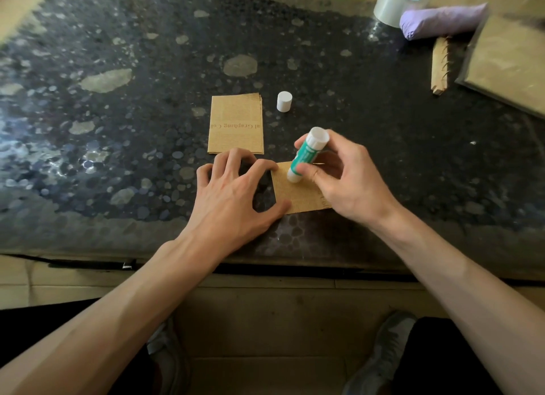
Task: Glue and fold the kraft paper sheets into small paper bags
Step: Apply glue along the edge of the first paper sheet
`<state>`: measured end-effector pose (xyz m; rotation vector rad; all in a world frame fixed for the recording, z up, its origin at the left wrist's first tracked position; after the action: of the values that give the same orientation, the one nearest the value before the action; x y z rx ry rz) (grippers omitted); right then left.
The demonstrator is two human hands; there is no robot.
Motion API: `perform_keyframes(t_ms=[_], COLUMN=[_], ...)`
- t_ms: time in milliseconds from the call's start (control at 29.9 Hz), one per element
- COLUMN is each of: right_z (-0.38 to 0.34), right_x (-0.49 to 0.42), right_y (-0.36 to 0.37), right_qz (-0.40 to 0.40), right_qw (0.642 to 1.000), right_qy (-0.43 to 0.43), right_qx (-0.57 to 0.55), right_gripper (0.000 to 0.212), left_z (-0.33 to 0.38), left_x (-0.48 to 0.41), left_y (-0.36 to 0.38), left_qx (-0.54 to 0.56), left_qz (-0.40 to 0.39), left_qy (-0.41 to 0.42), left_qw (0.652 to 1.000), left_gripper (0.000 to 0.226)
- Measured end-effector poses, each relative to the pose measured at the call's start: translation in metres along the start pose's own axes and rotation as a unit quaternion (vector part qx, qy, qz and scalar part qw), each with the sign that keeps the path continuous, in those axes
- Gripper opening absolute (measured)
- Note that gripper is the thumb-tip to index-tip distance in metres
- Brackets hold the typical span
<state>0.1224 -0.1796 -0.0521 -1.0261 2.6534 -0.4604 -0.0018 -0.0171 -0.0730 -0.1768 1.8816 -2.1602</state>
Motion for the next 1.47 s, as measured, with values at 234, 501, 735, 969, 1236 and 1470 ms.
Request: perform_keyframes(t_ms=[234,501,735,969,1236,1470], right_z=[-0.001,-0.005,-0.012,-0.002,0.0,-0.001], right_x=[-0.005,-0.002,0.001,-0.002,0.003,0.003], right_y=[0.008,0.012,0.008,0.01,0.006,0.004], right_qz=[-0.006,0.017,0.013,0.042,0.042,-0.025], right_qw=[0.999,0.996,0.994,0.989,0.992,0.996], right_qy=[-0.011,-0.044,-0.056,-0.063,-0.047,-0.02], right_qx=[0.046,0.082,0.095,0.125,0.106,0.084], right_gripper=[0.028,0.034,0.036,0.042,0.035,0.032], left_z=[0.0,-0.001,-0.001,-0.001,-0.001,-0.002], left_x=[0.001,0.001,0.0,0.0,0.0,0.0], left_y=[0.002,0.002,0.002,0.003,0.003,0.003], left_qx=[-0.001,0.0,0.001,-0.001,0.0,-0.002], left_qz=[0.009,0.014,0.012,0.011,0.011,0.012], left_qy=[0.001,0.006,0.002,0.002,-0.002,0.001], left_qw=[1.0,1.0,1.0,1.0,1.0,1.0], left_gripper=[0.067,0.066,0.065,0.067,0.068,0.065])
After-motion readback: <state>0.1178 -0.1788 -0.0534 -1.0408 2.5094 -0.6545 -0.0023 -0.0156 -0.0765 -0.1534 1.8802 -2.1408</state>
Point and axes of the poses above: each hand's wrist, its own x-axis away from the middle knuckle, its own y-axis out of the palm, z = x × y, the point moved 2 cm from there along -x, towards the middle knuckle, and after that the axes turned 11 degrees about -x, right-handed, at the moved point
